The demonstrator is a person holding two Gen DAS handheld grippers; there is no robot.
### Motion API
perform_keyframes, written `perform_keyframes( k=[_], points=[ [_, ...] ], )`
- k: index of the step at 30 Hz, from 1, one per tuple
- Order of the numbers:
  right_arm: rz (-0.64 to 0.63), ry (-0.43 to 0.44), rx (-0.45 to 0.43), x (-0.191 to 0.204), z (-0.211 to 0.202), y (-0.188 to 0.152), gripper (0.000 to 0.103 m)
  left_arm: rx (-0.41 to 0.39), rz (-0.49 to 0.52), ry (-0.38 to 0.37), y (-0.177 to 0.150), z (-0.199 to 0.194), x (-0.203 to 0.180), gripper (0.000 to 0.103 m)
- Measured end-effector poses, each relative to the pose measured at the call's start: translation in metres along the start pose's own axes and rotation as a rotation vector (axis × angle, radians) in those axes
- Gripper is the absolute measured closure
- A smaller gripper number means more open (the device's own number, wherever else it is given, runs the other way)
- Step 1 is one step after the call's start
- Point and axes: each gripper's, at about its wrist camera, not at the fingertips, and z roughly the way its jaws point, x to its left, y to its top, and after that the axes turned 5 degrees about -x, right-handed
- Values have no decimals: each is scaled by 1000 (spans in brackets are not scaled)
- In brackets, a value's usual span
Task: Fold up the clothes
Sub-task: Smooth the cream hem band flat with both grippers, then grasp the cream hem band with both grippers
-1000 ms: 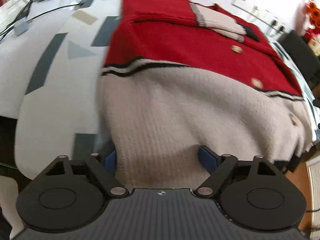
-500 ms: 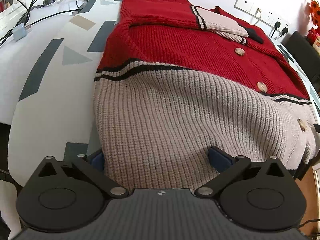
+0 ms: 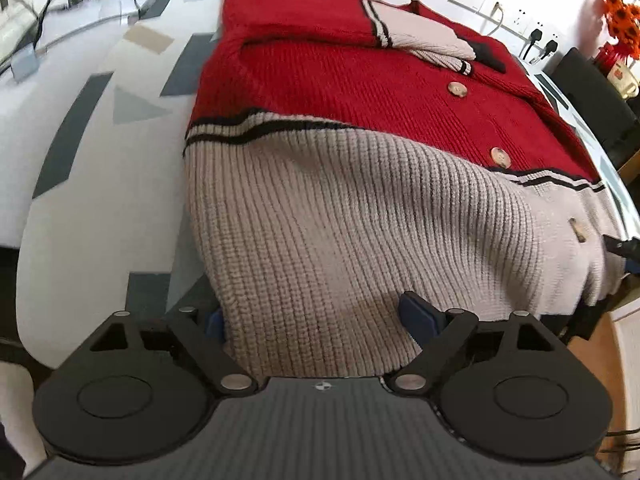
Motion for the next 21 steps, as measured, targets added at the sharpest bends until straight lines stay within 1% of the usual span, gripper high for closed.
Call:
perform_keyframes(
  k=[2,4,5,6,7,8,9,10,13,14,15,16,17,19,20,21],
  points=[
    [5,16,-8,-3,1,-2,33,-15,-18,16,-2,0,-2,18],
    [6,21,4,-3,0,-2,35,-31,-16,20,-3,-6,-2,29],
    [10,24,14,-2,-1,-1,37,-39,-13,21,-4,-10,-2,43],
    [26,27,31,-2,-1,2,42,-39,-21,16,-4,-14,-1,64],
    [41,32,43,-3,-2,4,52,-35,-33,9,-4,-20,1,75],
    [53,37,49,-3,-5,7,58,-34,-50,2,-4,-24,3,80],
    [59,40,49,-4,-7,9,73,-35,-69,-4,-4,-28,4,81],
    [64,48,49,-5,-10,11,84,-42,-73,-8,-4,-33,5,81],
    [73,100,41,-11,-19,13,85,-32,-73,-16,-8,-31,6,79],
    [75,109,40,-13,-21,12,84,-20,-79,-17,-9,-28,7,73],
    [82,108,48,-15,-20,11,83,-19,-82,-21,-11,-27,7,66],
    [88,106,55,-17,-19,9,80,-23,-85,-25,-12,-25,7,64],
    [96,106,63,-20,-18,7,78,-22,-79,-29,-13,-25,6,59],
    [112,113,71,-23,-14,3,72,-7,-58,-39,-13,-24,2,45],
    [114,117,73,-24,-13,1,70,6,-44,-49,-13,-23,0,32],
    [108,120,75,-23,-12,-1,66,18,-28,-60,-14,-22,-2,29]
  ],
)
